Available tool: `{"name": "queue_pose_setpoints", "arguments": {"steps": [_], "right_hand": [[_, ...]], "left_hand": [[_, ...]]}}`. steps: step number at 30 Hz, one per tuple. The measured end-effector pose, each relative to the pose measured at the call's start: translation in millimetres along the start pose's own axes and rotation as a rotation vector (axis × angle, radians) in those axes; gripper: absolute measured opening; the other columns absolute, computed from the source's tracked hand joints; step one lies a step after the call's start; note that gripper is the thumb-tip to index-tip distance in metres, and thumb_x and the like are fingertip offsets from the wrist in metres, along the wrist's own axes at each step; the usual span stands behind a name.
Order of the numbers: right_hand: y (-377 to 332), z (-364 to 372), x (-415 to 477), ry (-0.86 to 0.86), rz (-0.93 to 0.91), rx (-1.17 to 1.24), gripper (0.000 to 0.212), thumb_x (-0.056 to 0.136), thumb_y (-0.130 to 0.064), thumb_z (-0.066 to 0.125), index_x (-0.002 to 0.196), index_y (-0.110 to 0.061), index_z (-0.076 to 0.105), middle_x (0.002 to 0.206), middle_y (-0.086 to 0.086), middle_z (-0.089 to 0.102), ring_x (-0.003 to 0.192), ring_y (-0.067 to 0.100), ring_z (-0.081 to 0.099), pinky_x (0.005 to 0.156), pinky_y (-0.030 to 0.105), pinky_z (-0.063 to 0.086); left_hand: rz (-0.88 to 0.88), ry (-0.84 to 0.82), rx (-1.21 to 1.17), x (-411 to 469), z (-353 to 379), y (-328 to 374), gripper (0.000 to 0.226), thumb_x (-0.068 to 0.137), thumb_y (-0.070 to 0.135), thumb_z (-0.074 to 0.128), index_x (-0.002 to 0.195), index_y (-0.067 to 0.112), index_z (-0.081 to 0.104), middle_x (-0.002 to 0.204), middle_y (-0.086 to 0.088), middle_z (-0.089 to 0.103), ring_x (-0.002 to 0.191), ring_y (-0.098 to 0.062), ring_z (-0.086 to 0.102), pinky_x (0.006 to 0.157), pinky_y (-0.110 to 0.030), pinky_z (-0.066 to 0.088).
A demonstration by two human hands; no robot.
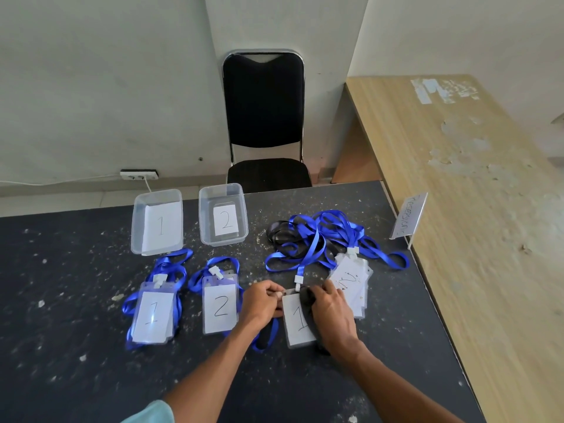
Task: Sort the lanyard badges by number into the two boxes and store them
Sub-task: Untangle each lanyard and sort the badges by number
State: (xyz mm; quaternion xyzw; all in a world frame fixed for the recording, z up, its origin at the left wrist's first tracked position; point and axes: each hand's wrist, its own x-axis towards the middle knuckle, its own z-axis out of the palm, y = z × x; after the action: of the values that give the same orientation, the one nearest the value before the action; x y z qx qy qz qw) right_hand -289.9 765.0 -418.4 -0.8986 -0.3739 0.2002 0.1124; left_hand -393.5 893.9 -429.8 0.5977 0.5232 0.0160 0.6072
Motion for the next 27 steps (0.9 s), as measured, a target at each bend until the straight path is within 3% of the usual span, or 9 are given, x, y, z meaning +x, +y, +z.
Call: {"name": "queue_pose_setpoints", "arguments": {"steps": [5, 10, 14, 16, 18, 22, 27], "right_hand": [[6.5, -6.5, -19.2, -0.158, -0.211, -0.076, 0.026, 0.099, -0.028, 0.043, 0.113, -0.020, 0.063, 0.116, 0.001, 0.052, 0.108, 0.025, 0.051, 0.081, 0.040, 0.051], [-2.6, -11.0, 6.1, 0.053, -0.080, 0.004, 0.021, 0.098, -0.021, 0.045, 0.117, -0.018, 0.054, 0.116, 0.004, 0.050, 0.103, 0.026, 0.052, 0.076, 0.040, 0.053], [-6.1, 7.2, -10.0, 0.009, -0.234, -0.199, 0.040, 0.076, -0.035, 0.074, 0.111, -0.018, 0.064, 0.104, 0.003, 0.060, 0.089, 0.027, 0.060, 0.068, 0.038, 0.053], [3.0, 16.2, -23.8, -0.031, -0.330, -0.207, 0.050, 0.073, -0.026, 0.076, 0.119, -0.020, 0.060, 0.110, 0.000, 0.059, 0.091, 0.025, 0.059, 0.072, 0.036, 0.054], [8.3, 12.0, -30.9, -0.071, -0.395, -0.173, 0.045, 0.082, -0.016, 0.066, 0.125, -0.023, 0.056, 0.116, -0.002, 0.056, 0.099, 0.024, 0.057, 0.079, 0.035, 0.052], [4.4, 5.6, -12.3, 0.005, -0.296, -0.045, 0.051, 0.085, -0.013, 0.065, 0.132, -0.026, 0.051, 0.123, -0.003, 0.054, 0.110, 0.024, 0.052, 0.080, 0.036, 0.054], [2.1, 16.0, -26.2, -0.074, -0.528, -0.126, 0.045, 0.075, -0.012, 0.062, 0.117, -0.029, 0.066, 0.099, -0.004, 0.063, 0.079, 0.021, 0.060, 0.073, 0.033, 0.055]], "left_hand": [[0.012, 0.012, 0.023, -1.5, 0.1, -0.1, 0.013, 0.096, 0.003, 0.059, 0.095, 0.008, 0.071, 0.090, -0.010, 0.071, 0.081, -0.016, 0.071, 0.061, -0.024, 0.061], [0.006, -0.014, -0.005, -1.7, -1.1, 0.7, 0.013, 0.096, 0.001, 0.058, 0.098, 0.004, 0.070, 0.094, -0.010, 0.073, 0.081, -0.019, 0.073, 0.061, -0.028, 0.061], [0.014, 0.006, -0.014, -1.5, 0.0, -1.2, 0.013, 0.095, 0.001, 0.059, 0.095, 0.004, 0.072, 0.093, -0.012, 0.073, 0.079, -0.021, 0.073, 0.060, -0.028, 0.061], [0.016, 0.002, -0.009, -1.4, 0.1, -1.8, 0.012, 0.095, 0.001, 0.060, 0.094, 0.003, 0.072, 0.093, -0.014, 0.072, 0.077, -0.019, 0.071, 0.059, -0.027, 0.061], [0.017, 0.004, -0.002, -1.3, -0.3, -1.8, 0.012, 0.094, 0.001, 0.061, 0.094, 0.004, 0.072, 0.093, -0.016, 0.071, 0.076, -0.018, 0.069, 0.060, -0.028, 0.061], [0.026, -0.013, -0.004, -2.7, -1.6, -0.8, 0.012, 0.095, 0.002, 0.061, 0.097, 0.005, 0.072, 0.093, -0.010, 0.072, 0.081, -0.016, 0.072, 0.060, -0.025, 0.060], [0.036, -0.006, 0.038, -1.4, -2.1, -2.8, 0.012, 0.094, 0.004, 0.062, 0.096, 0.008, 0.073, 0.092, -0.015, 0.073, 0.082, -0.018, 0.071, 0.063, -0.028, 0.062]]}}
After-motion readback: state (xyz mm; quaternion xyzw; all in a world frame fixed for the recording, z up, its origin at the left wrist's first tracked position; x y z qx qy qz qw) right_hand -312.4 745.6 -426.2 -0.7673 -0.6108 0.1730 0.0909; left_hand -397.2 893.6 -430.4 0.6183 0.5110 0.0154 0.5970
